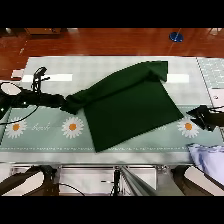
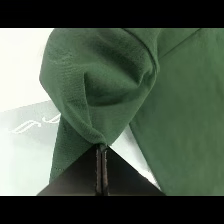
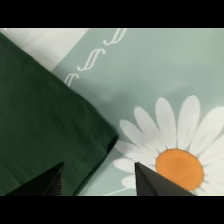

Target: Fold the shirts.

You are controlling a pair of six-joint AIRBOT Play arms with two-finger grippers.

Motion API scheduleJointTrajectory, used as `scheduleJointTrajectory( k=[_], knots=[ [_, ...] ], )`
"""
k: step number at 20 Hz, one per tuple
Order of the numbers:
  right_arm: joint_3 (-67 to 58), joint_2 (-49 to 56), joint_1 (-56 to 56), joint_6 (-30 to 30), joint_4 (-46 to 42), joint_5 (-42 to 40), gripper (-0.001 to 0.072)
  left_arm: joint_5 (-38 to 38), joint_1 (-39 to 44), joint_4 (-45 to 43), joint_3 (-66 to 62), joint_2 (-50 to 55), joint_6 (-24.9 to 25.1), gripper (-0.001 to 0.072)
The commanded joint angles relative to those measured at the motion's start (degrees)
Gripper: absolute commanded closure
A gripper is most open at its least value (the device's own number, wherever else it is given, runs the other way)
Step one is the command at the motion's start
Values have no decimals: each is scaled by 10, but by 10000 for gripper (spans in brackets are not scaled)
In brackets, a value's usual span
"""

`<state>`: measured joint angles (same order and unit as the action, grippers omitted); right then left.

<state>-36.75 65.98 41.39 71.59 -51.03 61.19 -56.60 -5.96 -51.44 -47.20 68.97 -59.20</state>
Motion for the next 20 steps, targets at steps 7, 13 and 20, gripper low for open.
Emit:
scheduleJointTrajectory(
  k=[7, 13, 20],
  knots=[
    [2, 80, -95, 27, -6, -87, 194, 0, 0, 0, 0, 0, 0, 690],
    [0, 111, -109, 27, 23, -111, 674, 0, 0, 0, 0, 0, 0, 689],
    [-167, 45, -108, -22, 119, -103, 685, -2, 0, 18, 0, -18, 1, 690]
  ],
)
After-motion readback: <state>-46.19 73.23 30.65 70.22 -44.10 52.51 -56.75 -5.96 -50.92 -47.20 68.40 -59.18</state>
